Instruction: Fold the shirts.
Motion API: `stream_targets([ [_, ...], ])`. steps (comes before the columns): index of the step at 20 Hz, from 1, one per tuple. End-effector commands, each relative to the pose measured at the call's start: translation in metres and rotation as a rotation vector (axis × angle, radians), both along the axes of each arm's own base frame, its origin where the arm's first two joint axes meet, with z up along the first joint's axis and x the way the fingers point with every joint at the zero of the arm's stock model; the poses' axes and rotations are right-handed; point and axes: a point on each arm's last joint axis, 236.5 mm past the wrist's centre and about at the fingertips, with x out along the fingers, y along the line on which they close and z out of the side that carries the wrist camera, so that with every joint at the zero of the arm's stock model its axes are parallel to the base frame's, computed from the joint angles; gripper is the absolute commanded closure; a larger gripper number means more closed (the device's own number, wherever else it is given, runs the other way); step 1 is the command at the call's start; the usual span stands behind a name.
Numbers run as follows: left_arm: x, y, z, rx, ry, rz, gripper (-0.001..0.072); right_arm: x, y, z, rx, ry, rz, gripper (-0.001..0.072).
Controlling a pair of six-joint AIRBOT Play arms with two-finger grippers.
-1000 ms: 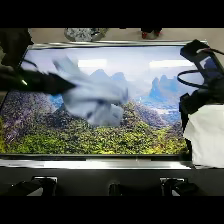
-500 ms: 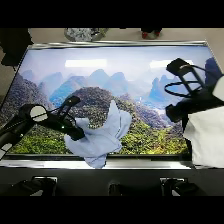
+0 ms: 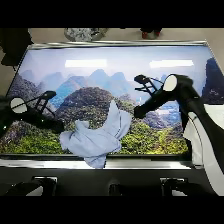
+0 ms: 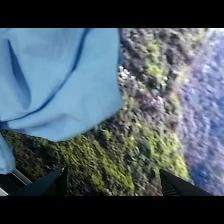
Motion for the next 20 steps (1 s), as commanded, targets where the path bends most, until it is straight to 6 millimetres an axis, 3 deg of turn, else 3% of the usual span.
stream_targets([
  [1,-0.036,-0.006,-0.024,-0.183,0.126,0.171,0.0004,-0.002,0.027,-0.043,0.096,0.128,0.034,0.0007],
  [5,-0.035,-0.061,-0.03,-0.413,0.125,0.221,0.0006,0.0,0.025,-0.072,0.074,0.178,0.025,0.0008],
  [8,-0.05,-0.09,-0.041,-0.423,0.149,0.17,0.0043,-0.006,0.024,-0.088,0.065,0.228,0.028,0.0008],
  [11,-0.07,-0.1,-0.052,-0.408,0.212,0.165,0.0357,-0.007,0.028,-0.096,0.079,0.256,0.022,0.0011],
  [13,-0.071,-0.101,-0.052,-0.408,0.212,0.159,0.0647,-0.008,0.034,-0.102,0.1,0.275,0.012,0.0041],
  [15,-0.071,-0.101,-0.052,-0.408,0.211,0.156,0.0674,-0.006,0.042,-0.107,0.14,0.283,0.014,0.0071],
  [17,-0.07,-0.101,-0.051,-0.409,0.206,0.155,0.0674,-0.001,0.055,-0.107,0.201,0.272,0.006,0.0141],
  [18,-0.069,-0.101,-0.049,-0.411,0.198,0.153,0.0674,0.005,0.061,-0.106,0.23,0.26,-0.012,0.0247],
  [20,-0.063,-0.102,-0.042,-0.416,0.162,0.121,0.0675,0.016,0.067,-0.103,0.261,0.224,-0.044,0.0663],
])
